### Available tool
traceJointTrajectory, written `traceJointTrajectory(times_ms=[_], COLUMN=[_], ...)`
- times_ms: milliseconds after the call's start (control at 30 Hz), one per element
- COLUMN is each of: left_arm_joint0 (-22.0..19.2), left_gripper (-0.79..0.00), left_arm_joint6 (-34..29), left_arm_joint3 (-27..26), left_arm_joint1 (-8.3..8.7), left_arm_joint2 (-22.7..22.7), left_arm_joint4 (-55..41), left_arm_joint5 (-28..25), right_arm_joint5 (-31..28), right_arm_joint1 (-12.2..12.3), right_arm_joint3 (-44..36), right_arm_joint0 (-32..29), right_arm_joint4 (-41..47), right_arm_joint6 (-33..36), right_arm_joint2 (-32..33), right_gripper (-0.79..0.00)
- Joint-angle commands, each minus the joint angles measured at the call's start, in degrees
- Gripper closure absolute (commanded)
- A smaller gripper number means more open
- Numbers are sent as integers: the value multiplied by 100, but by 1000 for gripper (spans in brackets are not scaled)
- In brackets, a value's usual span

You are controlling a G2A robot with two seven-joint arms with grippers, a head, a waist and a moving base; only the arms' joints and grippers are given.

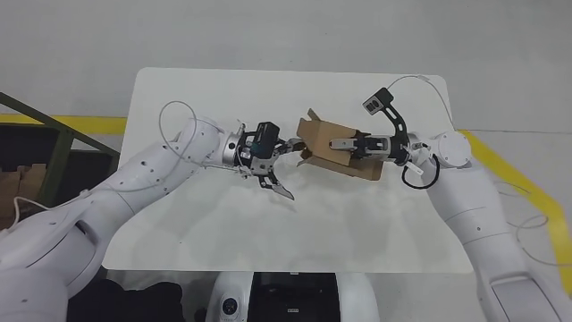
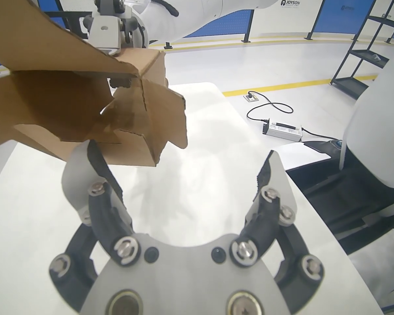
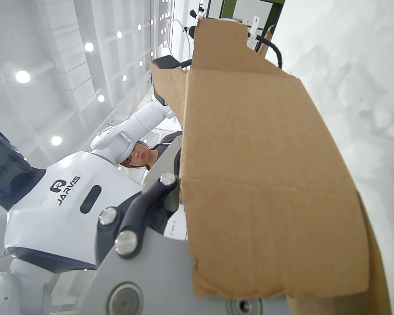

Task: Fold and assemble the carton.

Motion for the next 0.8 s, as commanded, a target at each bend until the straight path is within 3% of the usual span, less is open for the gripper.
traceJointTrajectory(times_ms=[0,767], left_arm_joint0=[-21,-139], left_gripper=[-785,-785], left_arm_joint6=[0,0], left_arm_joint3=[4,39], left_arm_joint1=[-11,-79], left_arm_joint2=[29,92], left_arm_joint4=[9,-173], left_arm_joint5=[0,0], right_arm_joint5=[1,4], right_arm_joint1=[2,13], right_arm_joint3=[-17,-66], right_arm_joint0=[-4,-23], right_arm_joint4=[-4,59], right_arm_joint6=[1,4], right_arm_joint2=[-9,-78], right_gripper=[0,0])
